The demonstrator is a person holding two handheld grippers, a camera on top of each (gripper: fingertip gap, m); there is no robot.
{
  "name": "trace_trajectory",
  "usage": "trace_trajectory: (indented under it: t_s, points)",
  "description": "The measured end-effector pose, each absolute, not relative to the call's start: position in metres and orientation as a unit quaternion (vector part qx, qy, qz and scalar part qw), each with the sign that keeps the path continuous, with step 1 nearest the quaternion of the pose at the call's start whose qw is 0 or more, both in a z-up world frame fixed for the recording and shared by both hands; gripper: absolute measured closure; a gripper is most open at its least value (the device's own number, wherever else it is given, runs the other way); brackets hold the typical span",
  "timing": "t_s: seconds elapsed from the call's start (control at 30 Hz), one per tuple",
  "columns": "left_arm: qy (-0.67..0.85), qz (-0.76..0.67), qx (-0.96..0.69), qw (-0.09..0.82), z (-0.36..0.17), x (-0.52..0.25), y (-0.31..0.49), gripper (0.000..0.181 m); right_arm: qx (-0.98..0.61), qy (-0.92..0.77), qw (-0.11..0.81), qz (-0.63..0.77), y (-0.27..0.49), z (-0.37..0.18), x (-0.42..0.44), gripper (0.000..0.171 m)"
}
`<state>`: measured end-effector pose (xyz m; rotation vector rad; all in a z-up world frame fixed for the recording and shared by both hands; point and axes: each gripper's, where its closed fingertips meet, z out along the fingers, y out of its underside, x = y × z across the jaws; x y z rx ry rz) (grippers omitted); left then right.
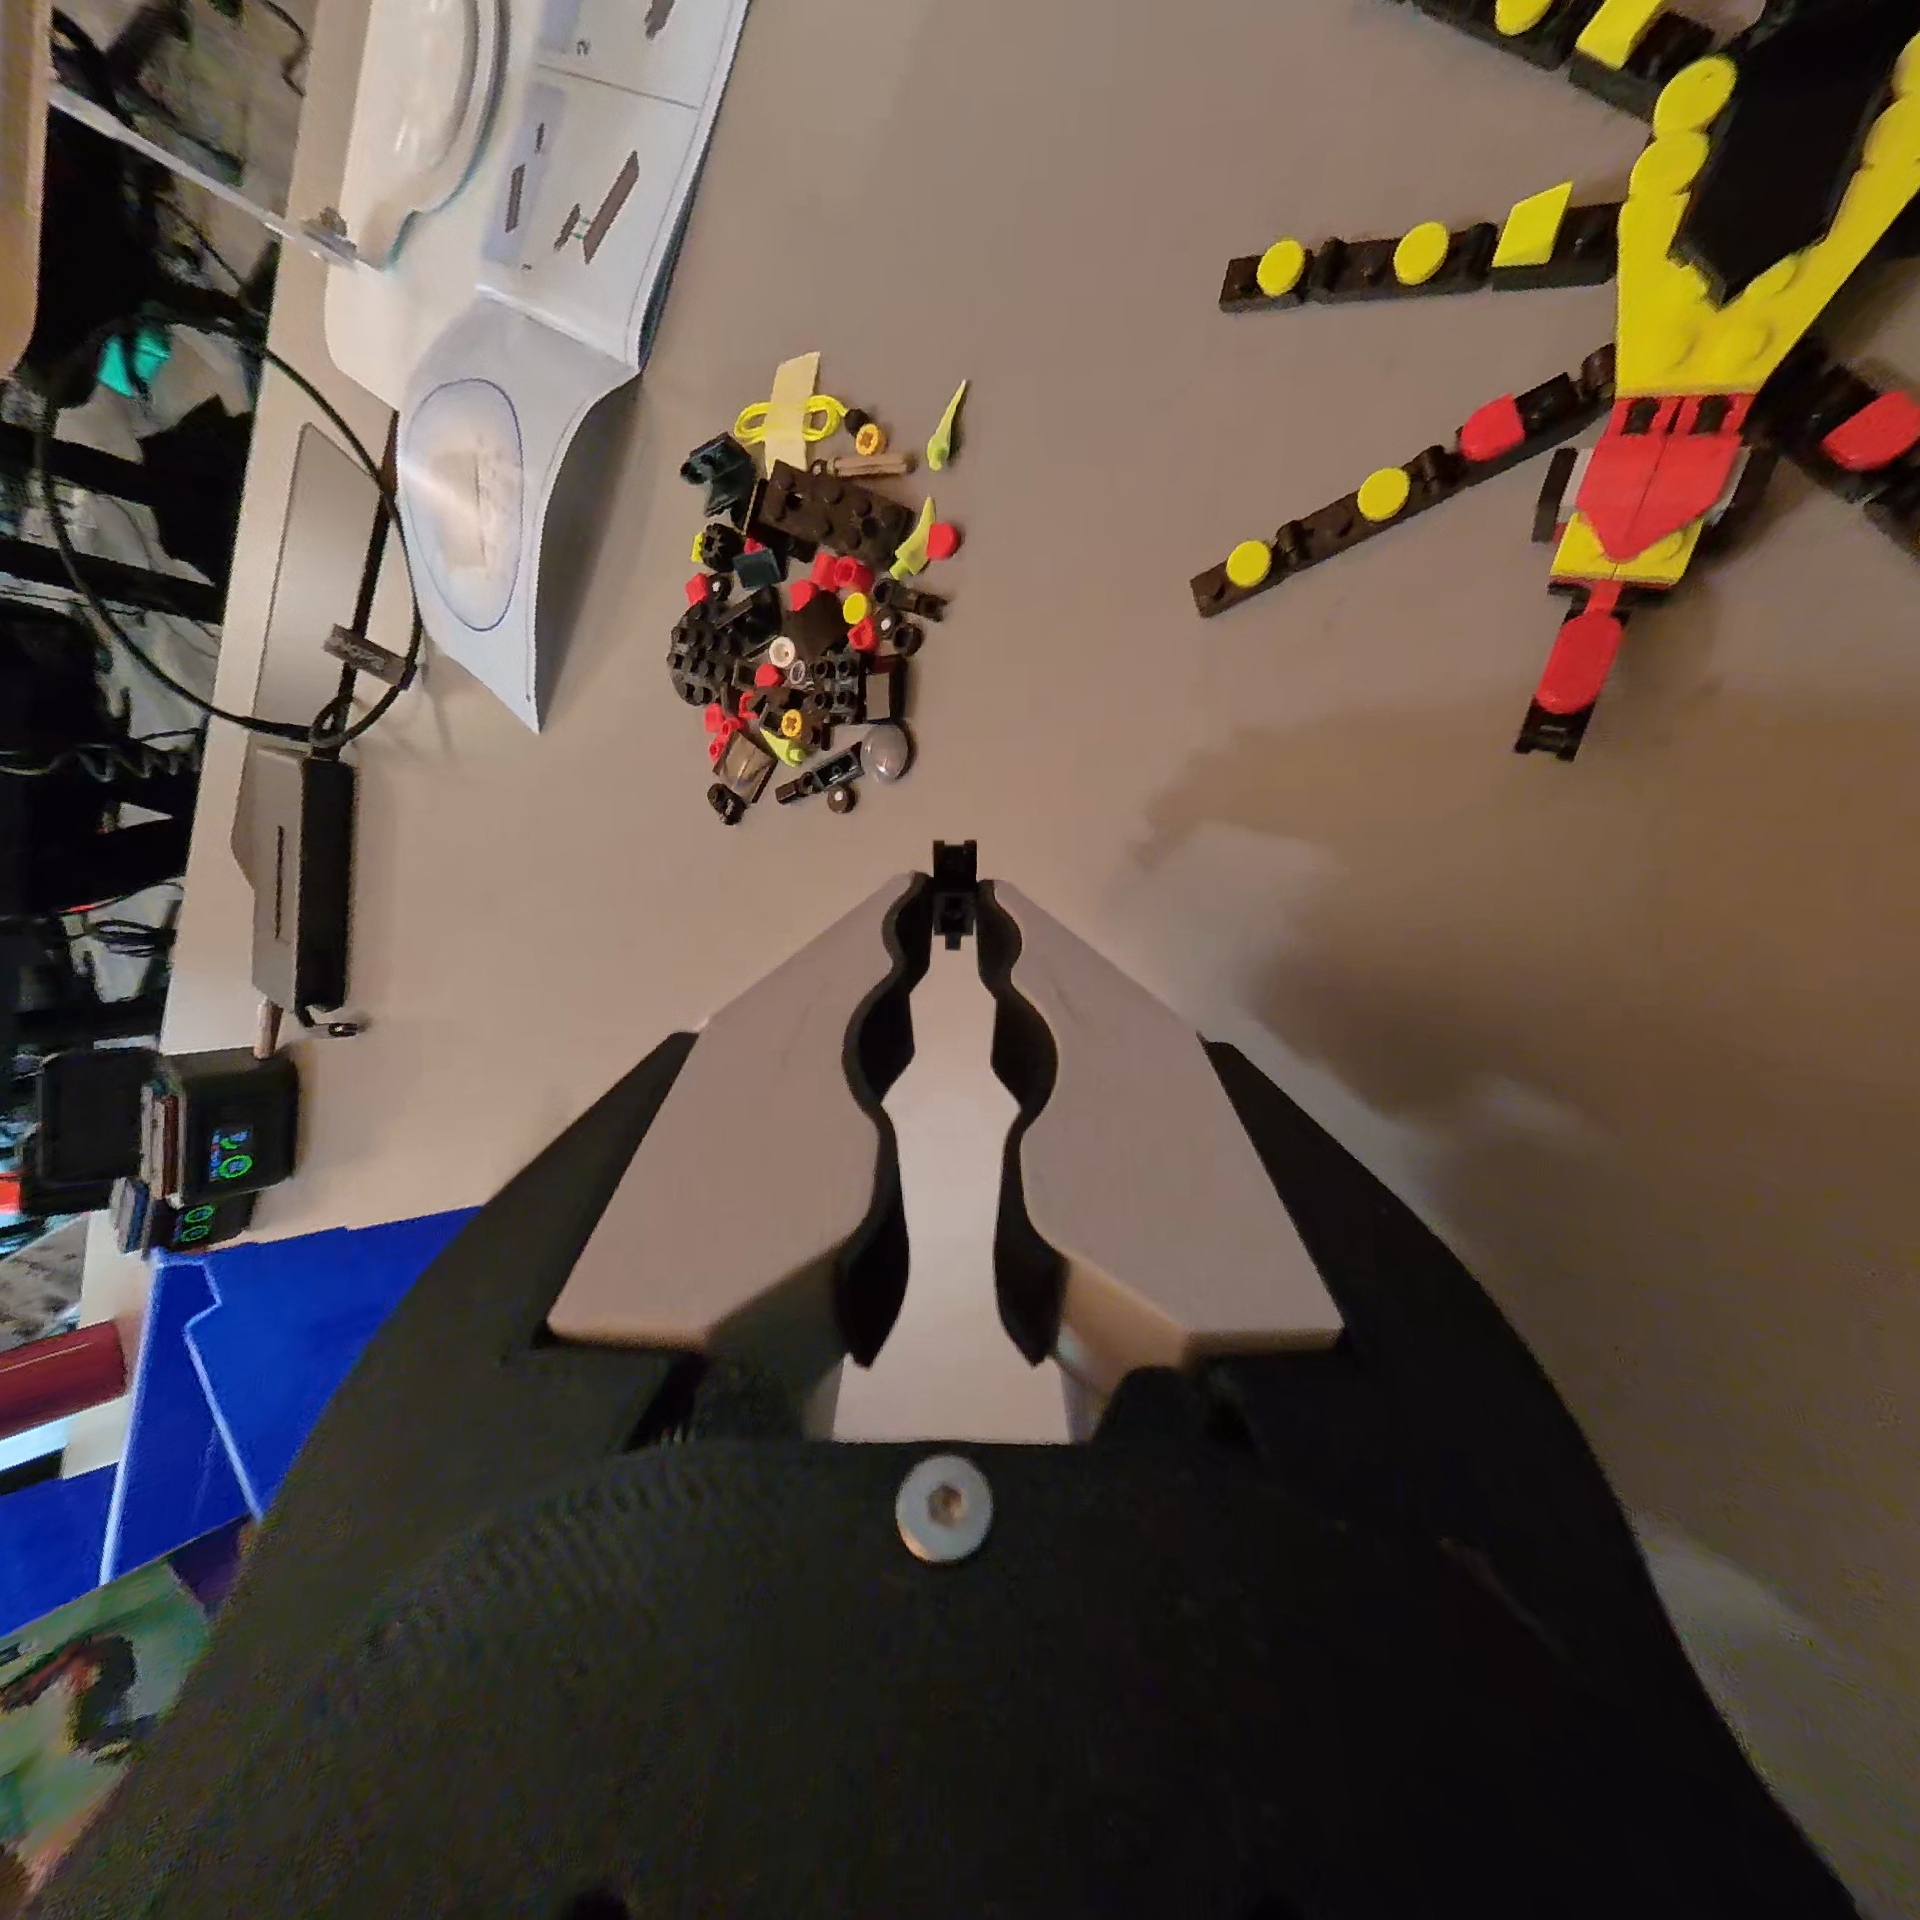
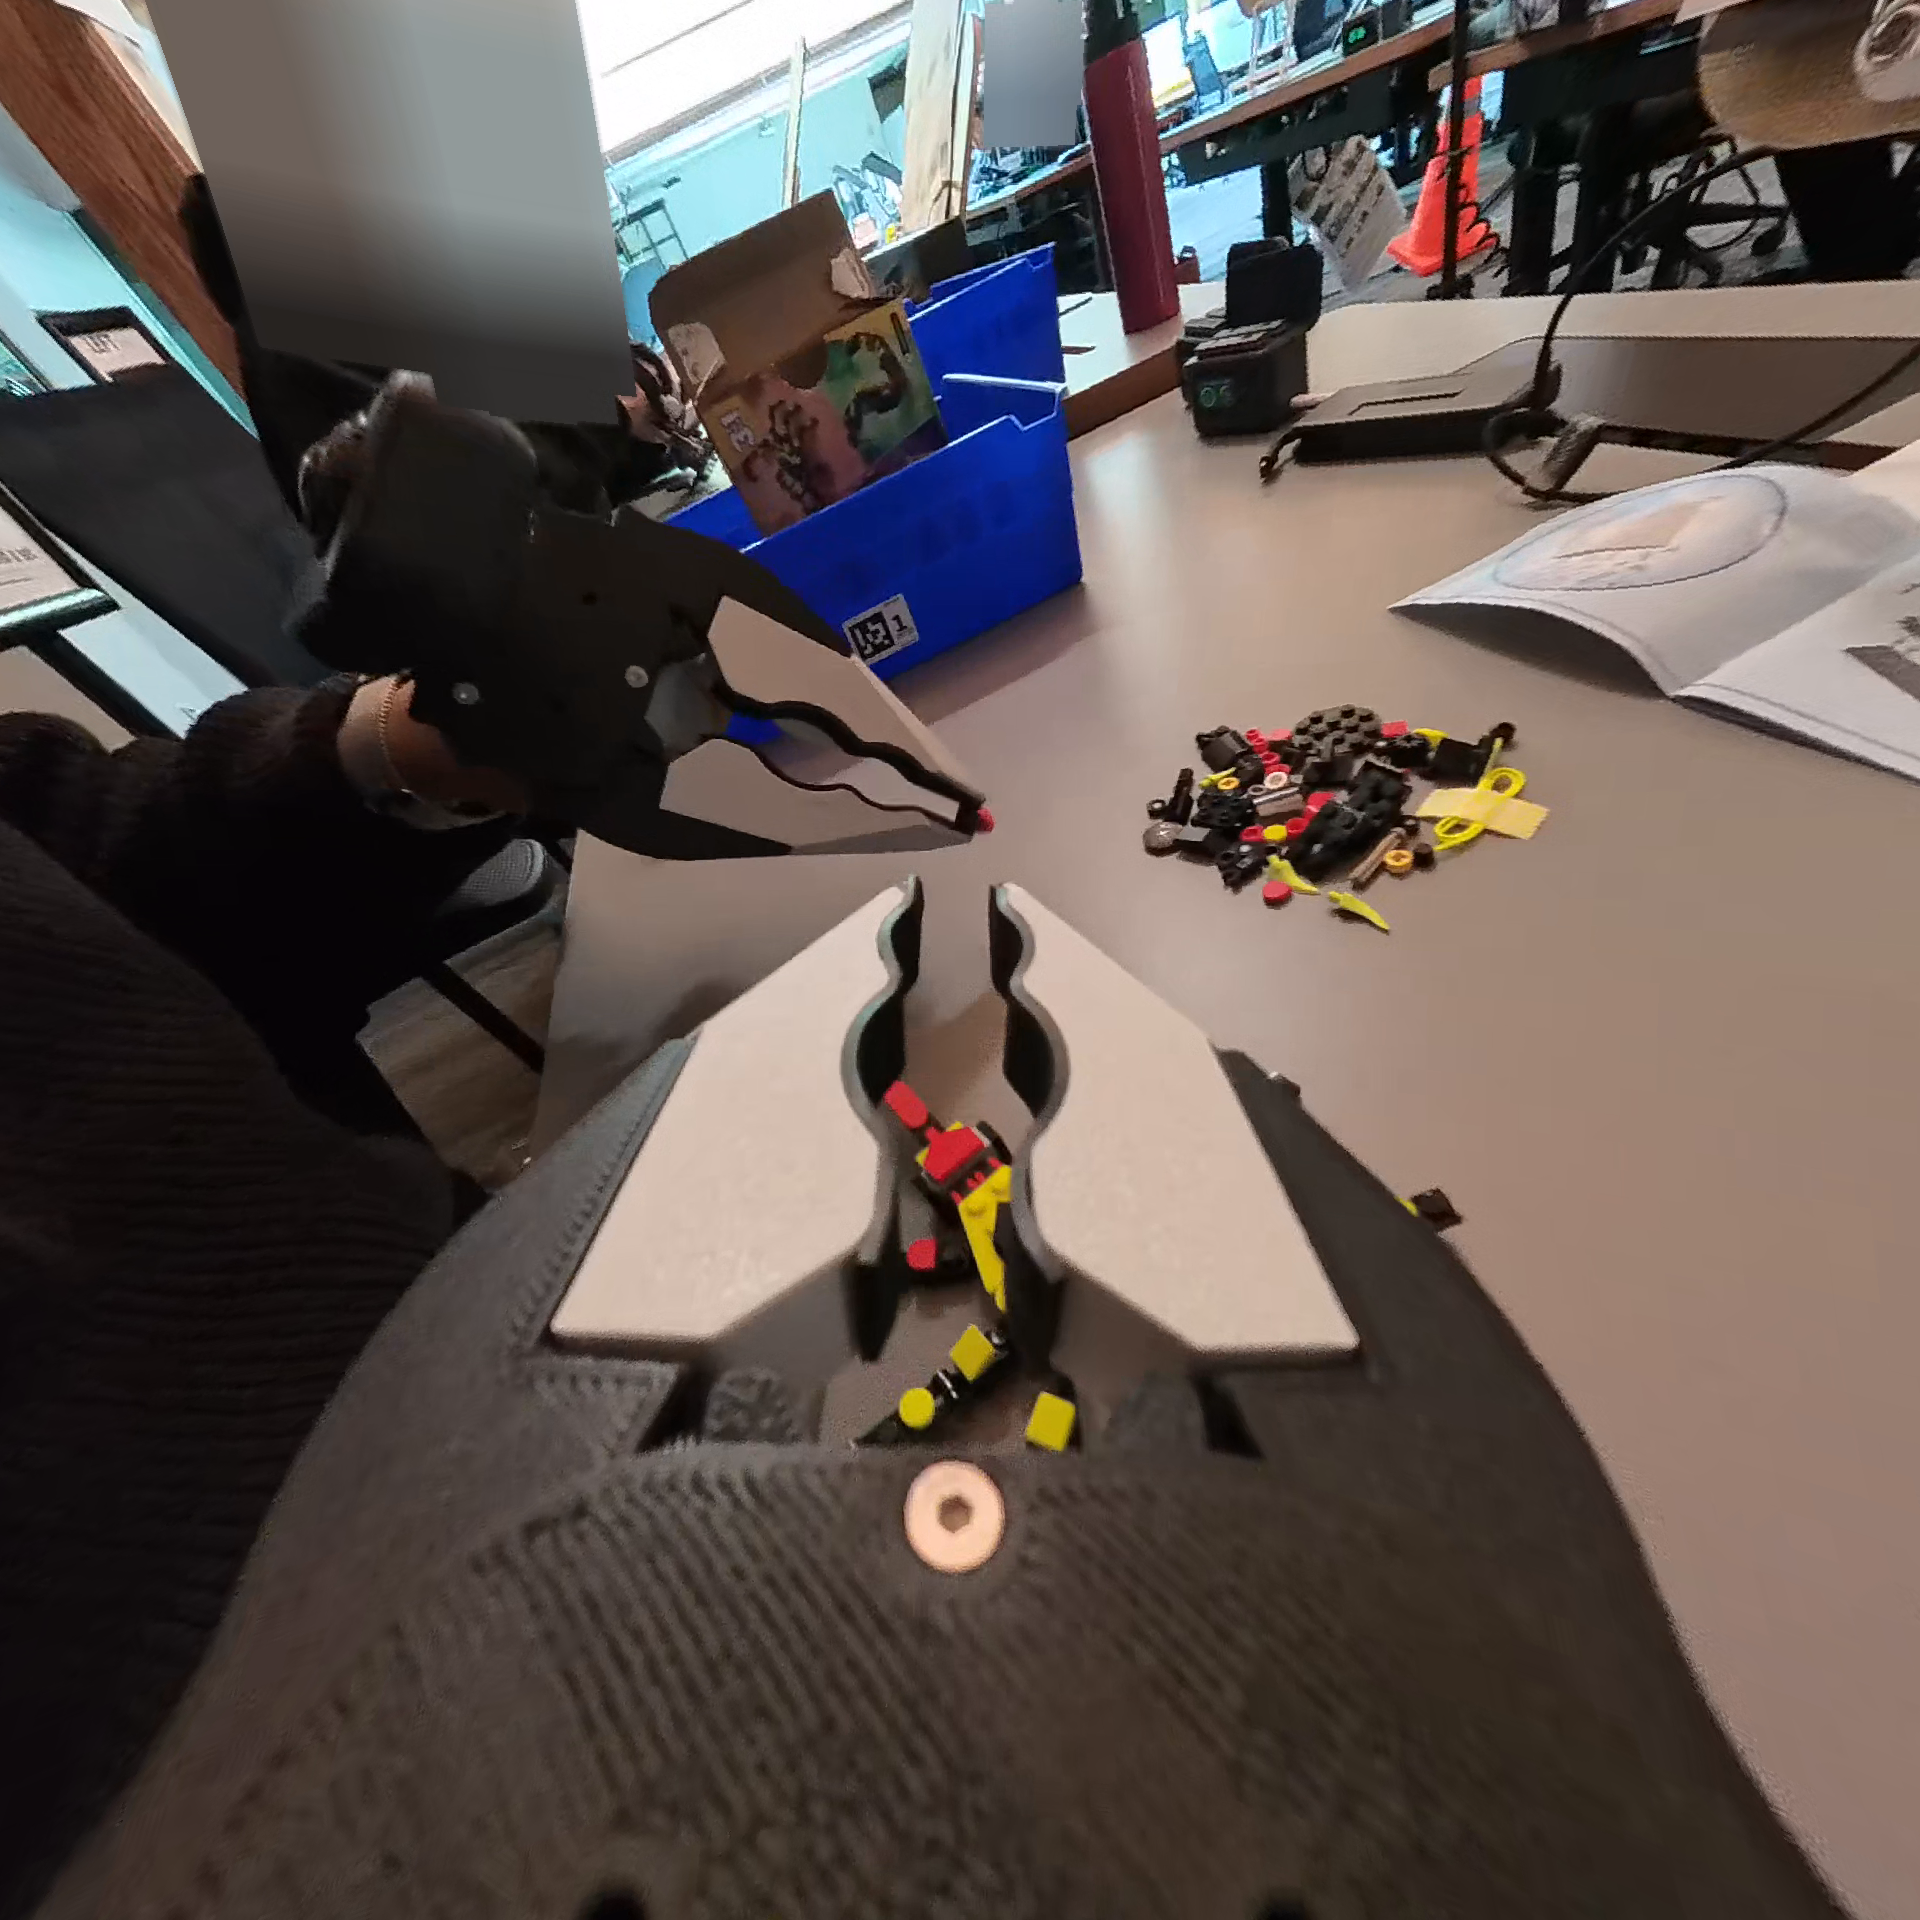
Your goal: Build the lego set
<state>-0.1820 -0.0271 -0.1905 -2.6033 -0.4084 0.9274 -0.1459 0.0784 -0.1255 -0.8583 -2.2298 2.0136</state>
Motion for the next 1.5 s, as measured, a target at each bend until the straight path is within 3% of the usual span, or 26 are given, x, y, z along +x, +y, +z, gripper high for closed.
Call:
trace_trajectory:
  t_s: [0.3, 0.53, 0.8, 1.1, 1.5]
  points:
    - [-0.144, 0.331, -0.913, 0.19, -0.192, -0.181, -0.022, 0.176, -0.267, -0.709, 0.023, 0.652, 0.082, -0.119, -0.144, 0.159]
    - [-0.221, 0.208, -0.864, 0.402, -0.165, -0.168, 0.003, 0.176, -0.219, -0.743, 0.047, 0.63, 0.07, -0.124, -0.132, 0.147]
    - [-0.288, 0.045, -0.779, 0.555, -0.146, -0.137, 0.016, 0.176, -0.212, -0.75, 0.01, 0.626, 0.06, -0.129, -0.122, 0.137]
    - [-0.248, 0.011, -0.79, 0.561, -0.157, -0.122, 0.016, 0.176, -0.203, -0.734, -0.048, 0.646, 0.048, -0.122, -0.107, 0.136]
    - [-0.252, -0.014, -0.775, 0.579, -0.152, -0.122, 0.011, 0.176, -0.188, -0.763, -0.021, 0.619, 0.045, -0.134, -0.106, 0.135]
